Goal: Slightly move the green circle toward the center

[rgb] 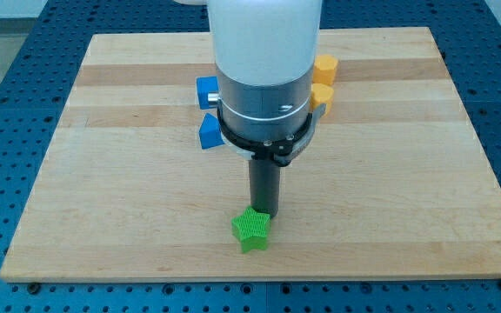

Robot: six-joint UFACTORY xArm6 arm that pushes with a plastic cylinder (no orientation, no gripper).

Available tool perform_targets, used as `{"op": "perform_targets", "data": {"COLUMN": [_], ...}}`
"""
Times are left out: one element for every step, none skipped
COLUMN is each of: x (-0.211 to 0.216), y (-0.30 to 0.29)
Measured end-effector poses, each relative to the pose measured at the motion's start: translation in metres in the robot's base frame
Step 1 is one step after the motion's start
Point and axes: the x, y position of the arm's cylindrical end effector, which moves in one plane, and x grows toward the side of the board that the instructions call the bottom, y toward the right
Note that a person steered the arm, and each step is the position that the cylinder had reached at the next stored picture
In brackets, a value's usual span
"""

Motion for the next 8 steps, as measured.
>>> {"op": "perform_targets", "data": {"x": [-0.043,-0.102,-0.153,-0.176,-0.200,-0.207,-0.207,-0.206], "y": [0.029,0.056,0.074,0.077,0.076,0.075,0.047,0.017]}}
